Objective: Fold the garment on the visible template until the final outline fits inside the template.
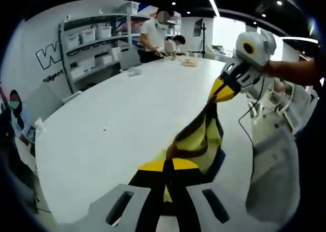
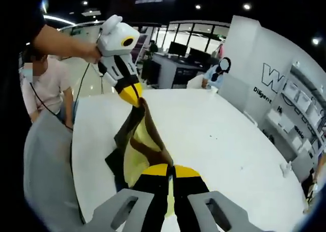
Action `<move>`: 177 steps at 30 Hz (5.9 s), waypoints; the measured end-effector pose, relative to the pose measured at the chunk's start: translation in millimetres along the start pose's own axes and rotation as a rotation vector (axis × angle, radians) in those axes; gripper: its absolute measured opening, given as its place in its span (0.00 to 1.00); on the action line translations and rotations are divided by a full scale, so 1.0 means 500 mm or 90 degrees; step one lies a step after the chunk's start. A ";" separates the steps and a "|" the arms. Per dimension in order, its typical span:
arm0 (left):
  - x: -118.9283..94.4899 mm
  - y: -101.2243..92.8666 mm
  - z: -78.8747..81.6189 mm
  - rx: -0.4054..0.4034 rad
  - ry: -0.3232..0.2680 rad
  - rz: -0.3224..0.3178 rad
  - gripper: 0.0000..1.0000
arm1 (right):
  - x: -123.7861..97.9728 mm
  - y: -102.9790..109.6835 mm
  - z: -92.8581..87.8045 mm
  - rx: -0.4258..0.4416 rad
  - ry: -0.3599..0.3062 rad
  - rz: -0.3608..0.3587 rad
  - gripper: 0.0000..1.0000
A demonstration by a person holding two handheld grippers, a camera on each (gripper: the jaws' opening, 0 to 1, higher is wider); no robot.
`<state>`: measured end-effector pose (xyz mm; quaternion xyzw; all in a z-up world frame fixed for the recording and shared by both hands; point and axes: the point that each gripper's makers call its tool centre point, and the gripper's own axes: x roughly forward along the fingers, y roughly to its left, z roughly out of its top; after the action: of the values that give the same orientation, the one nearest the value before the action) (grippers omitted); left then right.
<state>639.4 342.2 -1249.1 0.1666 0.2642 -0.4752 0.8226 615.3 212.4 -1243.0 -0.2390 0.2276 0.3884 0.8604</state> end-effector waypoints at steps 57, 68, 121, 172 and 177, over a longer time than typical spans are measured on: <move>0.189 0.191 -0.041 -0.032 0.027 0.087 0.10 | 0.213 -0.165 -0.088 0.071 0.054 -0.075 0.00; 0.214 0.207 -0.056 -0.032 0.036 0.092 0.10 | 0.242 -0.184 -0.103 0.072 0.062 -0.078 0.00; 0.332 0.290 -0.110 -0.006 0.070 0.142 0.11 | 0.366 -0.259 -0.199 0.053 0.113 -0.118 0.00; 0.307 0.251 -0.138 -0.070 0.067 0.134 0.43 | 0.331 -0.215 -0.211 0.180 0.078 -0.117 0.37; 0.298 0.246 -0.136 -0.054 0.077 0.141 0.48 | 0.321 -0.206 -0.206 0.206 0.070 -0.123 0.42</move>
<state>788.5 335.1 -1389.6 0.1882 0.3134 -0.3586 0.8589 769.7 181.4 -1392.2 -0.1394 0.3100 0.2489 0.9069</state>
